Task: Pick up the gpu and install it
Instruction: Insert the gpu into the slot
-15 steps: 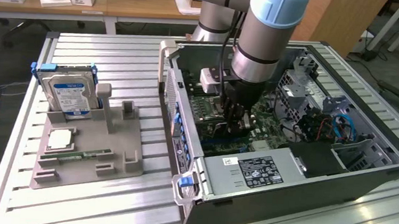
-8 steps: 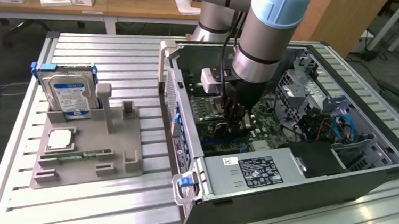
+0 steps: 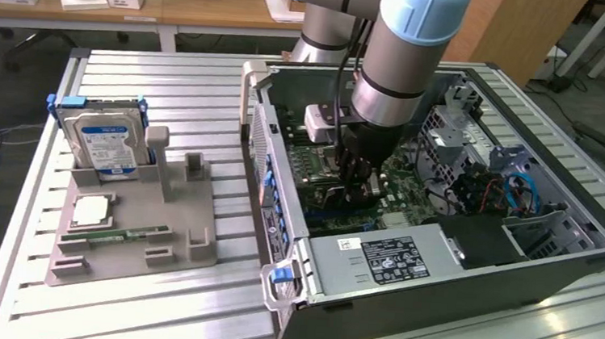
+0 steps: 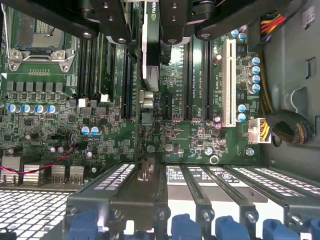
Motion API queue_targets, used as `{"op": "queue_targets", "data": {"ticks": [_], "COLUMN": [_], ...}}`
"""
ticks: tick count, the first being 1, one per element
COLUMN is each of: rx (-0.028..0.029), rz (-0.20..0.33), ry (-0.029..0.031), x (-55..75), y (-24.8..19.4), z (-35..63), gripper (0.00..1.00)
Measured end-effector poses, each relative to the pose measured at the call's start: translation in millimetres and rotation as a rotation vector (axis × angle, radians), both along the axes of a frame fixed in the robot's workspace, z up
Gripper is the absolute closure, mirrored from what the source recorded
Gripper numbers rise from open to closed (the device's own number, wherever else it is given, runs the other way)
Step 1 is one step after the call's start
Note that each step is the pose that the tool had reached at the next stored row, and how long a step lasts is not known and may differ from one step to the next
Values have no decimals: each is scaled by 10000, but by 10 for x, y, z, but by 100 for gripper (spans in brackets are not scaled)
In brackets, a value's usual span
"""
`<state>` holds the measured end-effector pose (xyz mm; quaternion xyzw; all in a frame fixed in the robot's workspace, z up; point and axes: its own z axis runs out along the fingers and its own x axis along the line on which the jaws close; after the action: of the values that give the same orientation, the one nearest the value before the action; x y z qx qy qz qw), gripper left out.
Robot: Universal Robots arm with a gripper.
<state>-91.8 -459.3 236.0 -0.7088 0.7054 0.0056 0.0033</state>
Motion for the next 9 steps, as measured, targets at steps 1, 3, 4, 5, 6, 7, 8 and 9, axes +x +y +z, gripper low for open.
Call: {"op": "queue_targets", "data": {"ticks": [1, 3, 4, 5, 6, 7, 8, 9], "rx": [-1, 2, 2, 3, 4, 4, 4, 4], "rz": [-1, -1, -1, -1, -1, -1, -1, -2], "ry": [0, -1, -2, -2, -2, -2, -2, -3], "x": [0, 0, 0, 0, 0, 0, 0, 0], "y": [0, 0, 0, 1, 1, 1, 1, 1], "z": [-1, -2, -3, -3, -3, -3, -3, -3], "gripper": [73, 73, 73, 73, 73, 73, 73, 73]}}
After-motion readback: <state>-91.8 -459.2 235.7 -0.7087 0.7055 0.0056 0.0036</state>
